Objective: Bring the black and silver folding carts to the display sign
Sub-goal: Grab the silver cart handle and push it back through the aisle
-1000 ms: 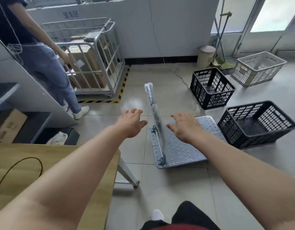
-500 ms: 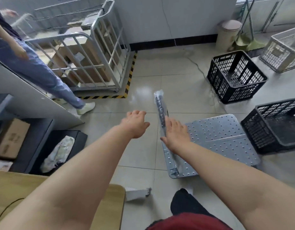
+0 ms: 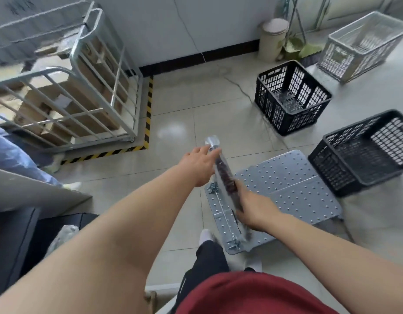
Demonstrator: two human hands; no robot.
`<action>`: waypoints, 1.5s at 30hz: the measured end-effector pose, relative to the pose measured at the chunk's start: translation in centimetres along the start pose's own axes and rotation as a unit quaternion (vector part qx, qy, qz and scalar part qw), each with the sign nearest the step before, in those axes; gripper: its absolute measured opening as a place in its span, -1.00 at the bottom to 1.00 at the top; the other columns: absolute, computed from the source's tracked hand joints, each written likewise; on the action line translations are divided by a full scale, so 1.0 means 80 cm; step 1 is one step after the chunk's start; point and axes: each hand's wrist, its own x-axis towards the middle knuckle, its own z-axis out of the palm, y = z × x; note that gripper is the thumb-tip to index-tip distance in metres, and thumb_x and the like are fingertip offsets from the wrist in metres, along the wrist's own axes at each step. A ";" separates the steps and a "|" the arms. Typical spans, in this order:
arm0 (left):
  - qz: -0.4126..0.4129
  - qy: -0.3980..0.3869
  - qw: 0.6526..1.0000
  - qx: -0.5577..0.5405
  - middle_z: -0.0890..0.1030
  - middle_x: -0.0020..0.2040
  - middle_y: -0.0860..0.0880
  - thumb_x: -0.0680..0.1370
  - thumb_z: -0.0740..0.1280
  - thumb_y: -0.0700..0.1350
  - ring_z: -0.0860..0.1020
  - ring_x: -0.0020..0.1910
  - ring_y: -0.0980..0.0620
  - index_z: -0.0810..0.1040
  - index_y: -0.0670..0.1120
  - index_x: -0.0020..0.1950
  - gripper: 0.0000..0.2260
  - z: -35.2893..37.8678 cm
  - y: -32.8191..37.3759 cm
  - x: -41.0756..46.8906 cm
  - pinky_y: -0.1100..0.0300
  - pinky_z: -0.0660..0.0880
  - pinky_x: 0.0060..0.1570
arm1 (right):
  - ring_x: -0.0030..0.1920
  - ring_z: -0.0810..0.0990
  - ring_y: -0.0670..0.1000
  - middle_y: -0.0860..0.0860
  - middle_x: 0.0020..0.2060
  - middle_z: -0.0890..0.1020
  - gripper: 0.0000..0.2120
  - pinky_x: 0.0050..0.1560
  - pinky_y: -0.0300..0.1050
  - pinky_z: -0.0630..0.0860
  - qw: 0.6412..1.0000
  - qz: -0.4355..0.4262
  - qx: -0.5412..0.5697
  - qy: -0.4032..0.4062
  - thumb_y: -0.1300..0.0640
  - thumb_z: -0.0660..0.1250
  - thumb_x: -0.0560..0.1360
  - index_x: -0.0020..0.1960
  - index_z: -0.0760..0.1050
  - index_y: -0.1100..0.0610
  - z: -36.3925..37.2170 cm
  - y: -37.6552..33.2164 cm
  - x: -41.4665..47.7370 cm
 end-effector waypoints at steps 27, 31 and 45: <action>0.437 -0.072 0.874 0.198 0.40 0.26 -0.04 0.56 0.04 0.20 0.33 0.26 -0.13 0.26 0.19 0.35 -0.63 -0.034 -0.055 0.235 -0.11 0.24 0.22 | 0.12 0.57 0.10 -0.03 0.21 0.58 -0.48 0.11 0.03 0.50 0.889 0.317 0.281 0.176 -0.14 0.12 0.57 0.32 -0.09 -0.59 0.022 -0.058 0.067; 0.439 -0.077 0.877 0.177 0.37 0.29 -0.02 0.55 0.04 0.20 0.31 0.26 -0.11 0.25 0.21 0.34 -0.64 -0.023 -0.065 0.226 -0.18 0.19 0.24 | 0.11 0.57 0.11 0.01 0.22 0.56 -0.50 0.13 0.02 0.50 0.863 0.358 0.285 0.215 -0.02 0.12 0.60 0.38 0.01 -0.46 0.033 -0.086 0.070; 0.462 -0.119 0.865 0.154 0.28 0.36 -0.01 0.58 0.12 0.10 0.28 0.32 -0.14 0.22 0.21 0.36 -0.65 0.025 -0.159 0.120 -0.39 0.02 0.32 | 0.15 0.47 0.15 0.11 0.10 0.50 -0.60 0.12 0.02 0.42 0.813 0.493 0.231 0.205 0.07 0.13 0.61 0.42 0.24 -0.17 0.092 -0.233 0.054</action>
